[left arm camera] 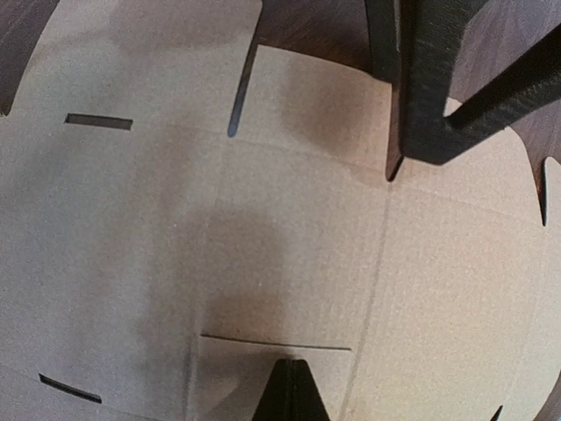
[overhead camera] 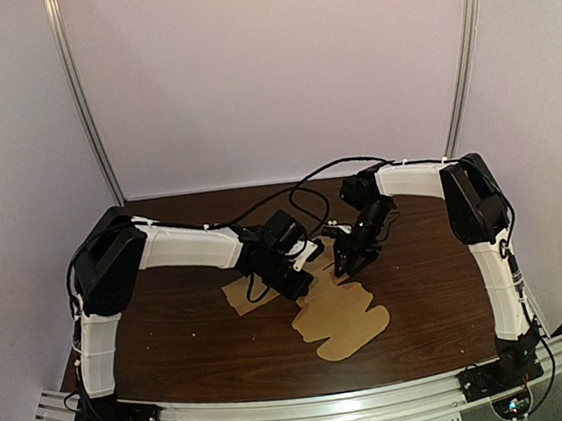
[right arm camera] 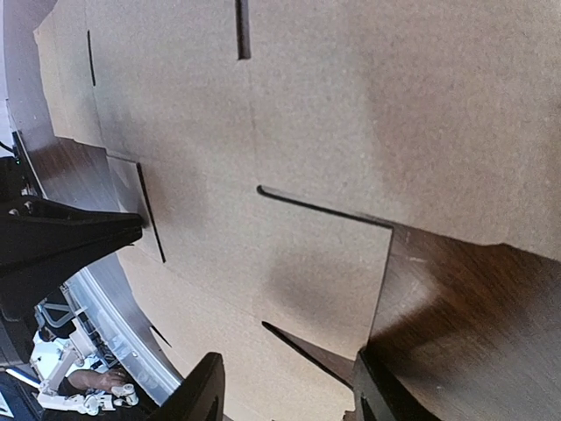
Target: Fold the paper box
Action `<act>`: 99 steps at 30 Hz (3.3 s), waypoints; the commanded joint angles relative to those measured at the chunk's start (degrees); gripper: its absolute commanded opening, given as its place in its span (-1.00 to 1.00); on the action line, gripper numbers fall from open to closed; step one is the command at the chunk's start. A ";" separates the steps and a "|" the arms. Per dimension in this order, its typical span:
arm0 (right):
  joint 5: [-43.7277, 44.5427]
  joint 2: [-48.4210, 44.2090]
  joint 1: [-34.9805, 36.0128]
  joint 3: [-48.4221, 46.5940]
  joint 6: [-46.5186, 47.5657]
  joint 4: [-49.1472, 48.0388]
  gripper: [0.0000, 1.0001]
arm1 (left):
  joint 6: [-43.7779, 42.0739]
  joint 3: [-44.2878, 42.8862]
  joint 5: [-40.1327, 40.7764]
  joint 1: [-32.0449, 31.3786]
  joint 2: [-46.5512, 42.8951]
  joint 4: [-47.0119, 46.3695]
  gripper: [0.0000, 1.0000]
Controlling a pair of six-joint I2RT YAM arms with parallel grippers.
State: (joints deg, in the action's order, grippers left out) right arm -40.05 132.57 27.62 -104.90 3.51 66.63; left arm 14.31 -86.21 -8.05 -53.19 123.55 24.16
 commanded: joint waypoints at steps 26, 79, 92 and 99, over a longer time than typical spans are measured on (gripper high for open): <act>13.77 -1.95 0.55 -0.34 -1.49 -5.83 0.10 | 2.35 6.79 -0.65 0.21 2.07 -3.34 -1.00; 5.65 0.15 7.58 1.49 -6.08 -10.51 0.28 | 6.44 12.21 -0.09 0.20 -1.84 -9.05 -1.00; -6.82 -5.77 7.54 1.62 -8.87 -12.86 0.22 | 6.44 12.58 0.01 0.24 -1.29 -9.18 -1.00; 2.81 -4.66 1.45 -6.87 -4.96 -8.65 0.22 | 6.31 13.87 0.07 0.19 -1.99 -9.75 -1.00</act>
State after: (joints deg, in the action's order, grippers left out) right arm -39.35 129.64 31.83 -105.38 -4.36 56.66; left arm 20.47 -75.33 -9.21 -52.95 119.46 10.07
